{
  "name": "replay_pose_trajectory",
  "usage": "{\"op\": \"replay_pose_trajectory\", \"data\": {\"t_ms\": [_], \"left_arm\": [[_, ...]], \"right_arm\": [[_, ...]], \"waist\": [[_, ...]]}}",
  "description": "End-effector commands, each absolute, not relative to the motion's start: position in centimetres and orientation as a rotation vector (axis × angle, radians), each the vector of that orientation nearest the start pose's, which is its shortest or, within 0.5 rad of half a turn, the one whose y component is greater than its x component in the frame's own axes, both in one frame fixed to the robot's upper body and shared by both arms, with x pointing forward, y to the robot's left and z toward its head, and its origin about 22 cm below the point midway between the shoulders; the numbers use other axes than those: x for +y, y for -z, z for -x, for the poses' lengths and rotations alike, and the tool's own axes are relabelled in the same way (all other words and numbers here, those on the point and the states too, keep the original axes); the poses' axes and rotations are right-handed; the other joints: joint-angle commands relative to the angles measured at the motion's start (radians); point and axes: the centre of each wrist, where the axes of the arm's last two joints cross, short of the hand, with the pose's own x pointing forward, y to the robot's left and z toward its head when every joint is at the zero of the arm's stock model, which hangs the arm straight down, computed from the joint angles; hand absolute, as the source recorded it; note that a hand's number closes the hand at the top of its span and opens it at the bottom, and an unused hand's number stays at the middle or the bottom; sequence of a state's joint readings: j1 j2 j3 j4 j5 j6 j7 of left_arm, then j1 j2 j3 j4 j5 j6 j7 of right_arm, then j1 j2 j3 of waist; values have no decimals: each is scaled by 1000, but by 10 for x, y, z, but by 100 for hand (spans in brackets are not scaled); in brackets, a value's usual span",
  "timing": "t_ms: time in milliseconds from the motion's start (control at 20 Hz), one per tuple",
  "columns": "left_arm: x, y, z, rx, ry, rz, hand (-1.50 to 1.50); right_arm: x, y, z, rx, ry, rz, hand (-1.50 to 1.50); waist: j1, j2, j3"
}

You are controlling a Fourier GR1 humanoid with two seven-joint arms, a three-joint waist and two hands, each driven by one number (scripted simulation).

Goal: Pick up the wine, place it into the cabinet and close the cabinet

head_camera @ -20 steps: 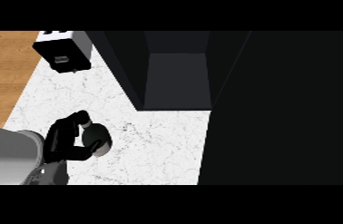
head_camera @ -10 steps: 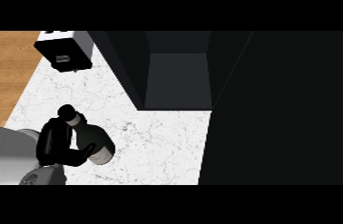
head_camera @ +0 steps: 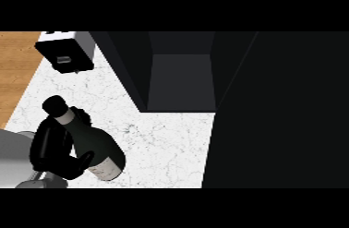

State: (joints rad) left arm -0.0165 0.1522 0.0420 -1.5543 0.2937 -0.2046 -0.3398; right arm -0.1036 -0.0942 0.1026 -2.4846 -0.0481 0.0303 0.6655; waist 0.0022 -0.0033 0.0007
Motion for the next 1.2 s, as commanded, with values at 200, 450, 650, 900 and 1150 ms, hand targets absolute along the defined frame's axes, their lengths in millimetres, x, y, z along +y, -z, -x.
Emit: {"op": "replay_pose_trajectory", "data": {"t_ms": [200,450,650,900,1150], "left_arm": [[218,-58,-240,-1897,42,311,150],[188,-75,-246,-1902,63,382,150],[139,-102,-251,-1882,41,425,150],[110,-111,-262,-1886,29,402,150],[77,-124,-276,-1908,33,356,150]], "right_arm": [[-206,-211,-129,-1921,-208,-173,-150],[-220,-221,-131,-1938,-234,-175,-150],[-214,-220,-127,-1923,-200,-191,-150],[-208,-211,-136,-1925,-215,-180,-150],[-217,-205,-150,-1936,-203,-171,-150]], "waist": [[-4,1,0],[-6,2,0],[-14,1,0],[-11,3,-1],[-15,4,0]]}}
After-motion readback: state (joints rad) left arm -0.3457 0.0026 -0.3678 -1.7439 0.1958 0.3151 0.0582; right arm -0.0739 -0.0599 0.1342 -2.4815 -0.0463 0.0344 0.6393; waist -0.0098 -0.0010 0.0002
